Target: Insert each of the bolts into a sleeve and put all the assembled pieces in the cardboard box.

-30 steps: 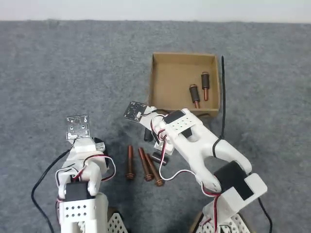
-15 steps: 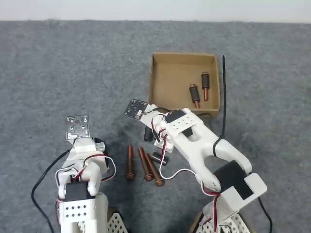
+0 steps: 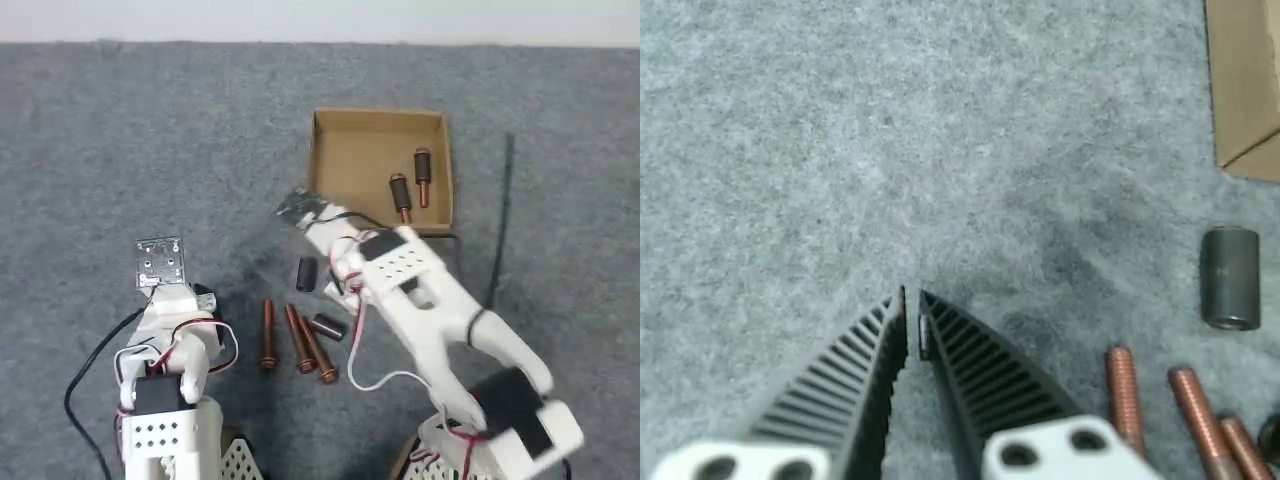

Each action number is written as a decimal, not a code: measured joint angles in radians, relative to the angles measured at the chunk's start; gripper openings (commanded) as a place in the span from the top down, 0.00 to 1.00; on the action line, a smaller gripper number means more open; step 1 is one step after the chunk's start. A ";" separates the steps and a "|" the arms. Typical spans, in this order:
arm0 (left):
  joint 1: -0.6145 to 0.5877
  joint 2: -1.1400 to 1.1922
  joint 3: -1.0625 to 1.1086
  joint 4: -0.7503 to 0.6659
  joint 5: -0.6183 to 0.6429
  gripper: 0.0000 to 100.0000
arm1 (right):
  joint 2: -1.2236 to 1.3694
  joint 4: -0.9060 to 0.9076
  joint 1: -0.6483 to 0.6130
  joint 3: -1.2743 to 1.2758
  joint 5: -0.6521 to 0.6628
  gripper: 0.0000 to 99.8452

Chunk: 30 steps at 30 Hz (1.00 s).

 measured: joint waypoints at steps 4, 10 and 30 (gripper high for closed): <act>0.000 0.000 0.000 0.000 0.000 0.98 | -0.106 0.000 0.084 0.091 -0.051 0.99; 0.000 0.000 0.000 0.000 0.000 0.98 | -0.258 0.000 0.209 0.224 -0.129 0.99; 0.000 0.000 0.000 0.000 0.000 0.98 | -0.687 -0.109 0.620 0.671 -0.199 0.99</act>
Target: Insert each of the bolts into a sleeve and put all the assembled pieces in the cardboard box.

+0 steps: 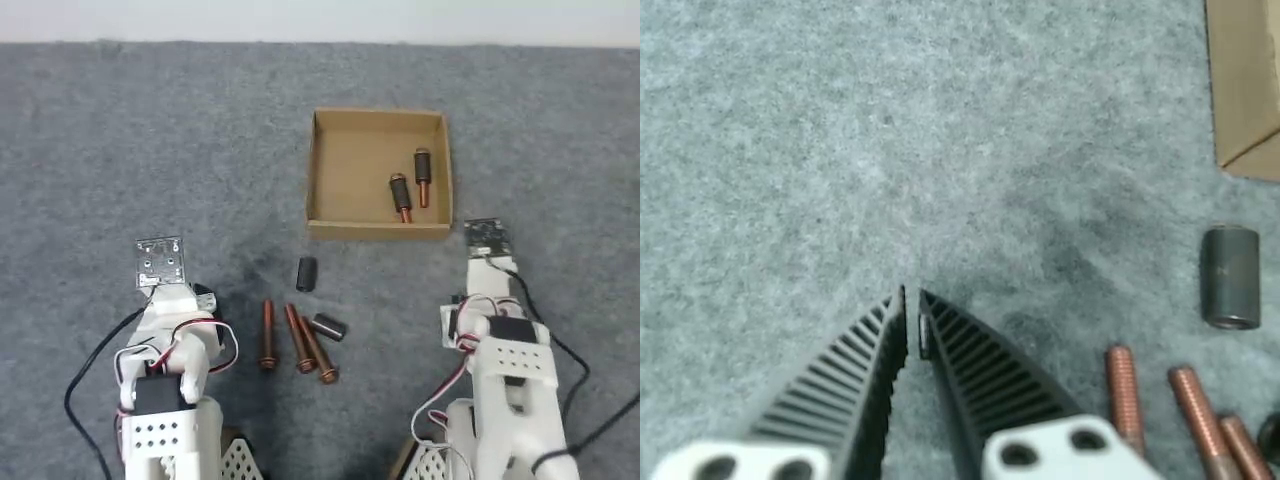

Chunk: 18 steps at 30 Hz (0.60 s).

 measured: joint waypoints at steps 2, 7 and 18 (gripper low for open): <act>0.000 0.000 0.000 0.000 0.000 0.98 | -0.014 0.000 0.005 0.008 0.000 0.99; 0.000 0.000 0.000 0.000 0.000 0.98 | -0.021 0.000 0.011 0.014 0.060 0.99; 0.005 0.000 -0.054 0.041 0.002 0.98 | -0.021 0.000 0.012 0.023 0.069 0.99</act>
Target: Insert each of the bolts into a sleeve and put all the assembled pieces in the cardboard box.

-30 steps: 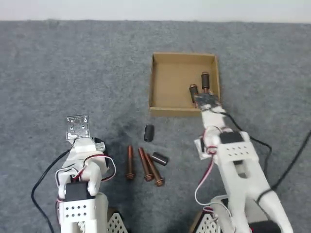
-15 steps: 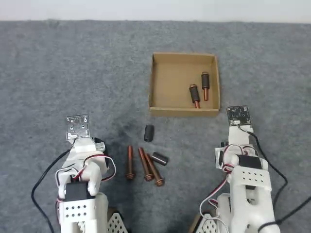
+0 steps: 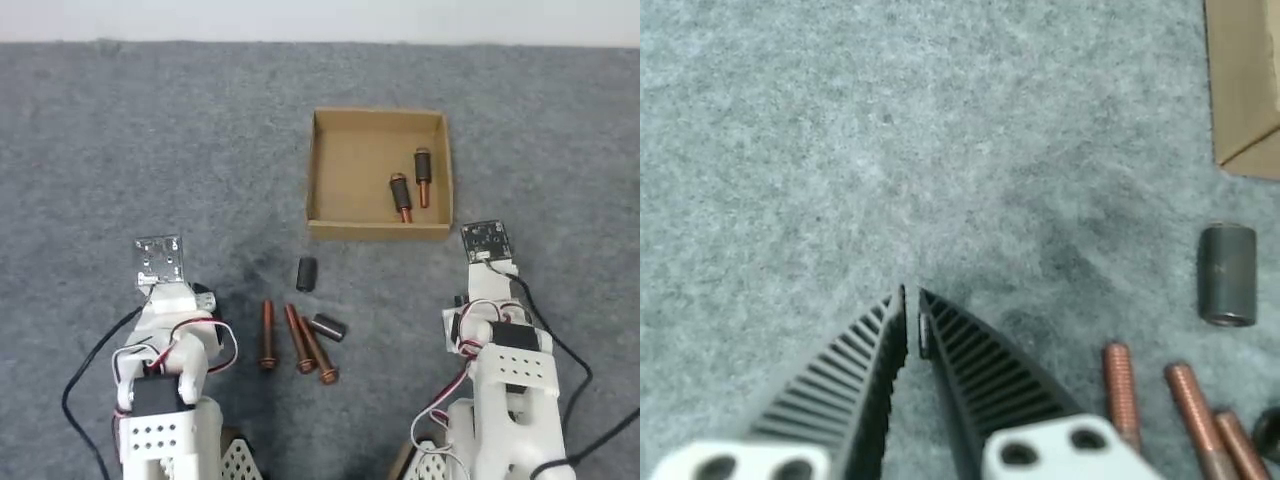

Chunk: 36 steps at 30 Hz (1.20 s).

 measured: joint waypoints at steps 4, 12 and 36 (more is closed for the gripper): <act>0.031 0.000 -0.160 0.126 -0.028 0.98 | 0.000 0.000 0.000 0.000 0.000 0.99; 0.138 -0.005 -0.427 0.318 -0.040 0.98 | 0.000 0.000 0.000 0.000 0.000 0.99; 0.281 0.824 -0.743 0.405 -0.040 0.98 | 0.000 -0.005 0.000 0.000 0.000 0.99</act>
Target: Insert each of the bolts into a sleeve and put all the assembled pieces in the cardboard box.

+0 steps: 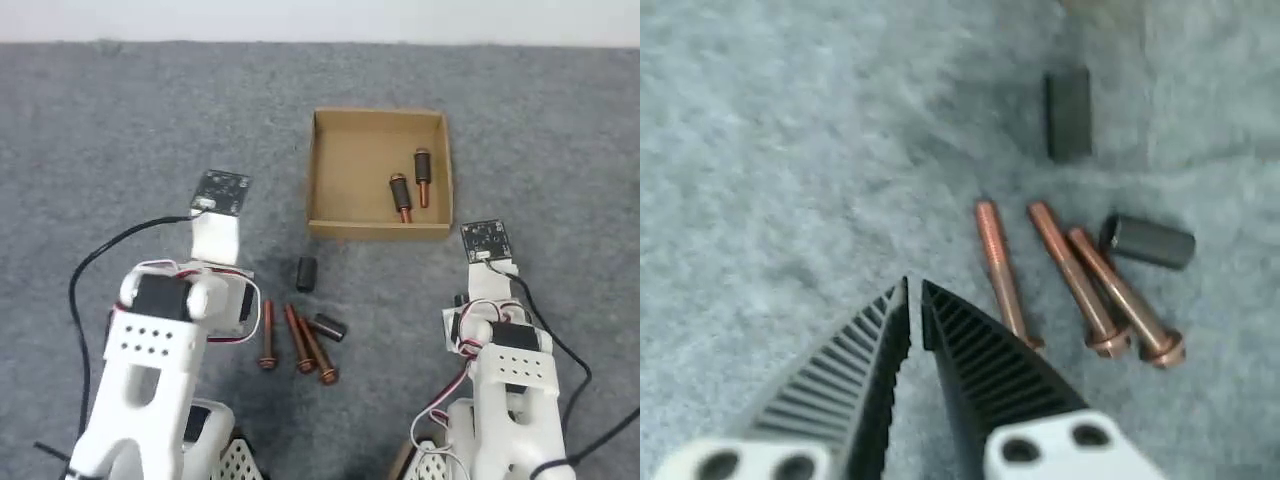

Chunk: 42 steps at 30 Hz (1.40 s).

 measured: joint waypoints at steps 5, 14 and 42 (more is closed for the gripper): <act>0.064 0.072 0.000 -0.003 0.107 0.98 | 0.000 0.000 0.000 0.000 0.000 0.99; 0.144 0.293 0.000 -0.084 0.275 0.81 | 0.000 0.000 0.000 0.000 0.000 0.99; 0.097 0.595 0.060 -0.433 0.302 0.91 | 0.000 0.000 0.000 0.000 0.000 0.99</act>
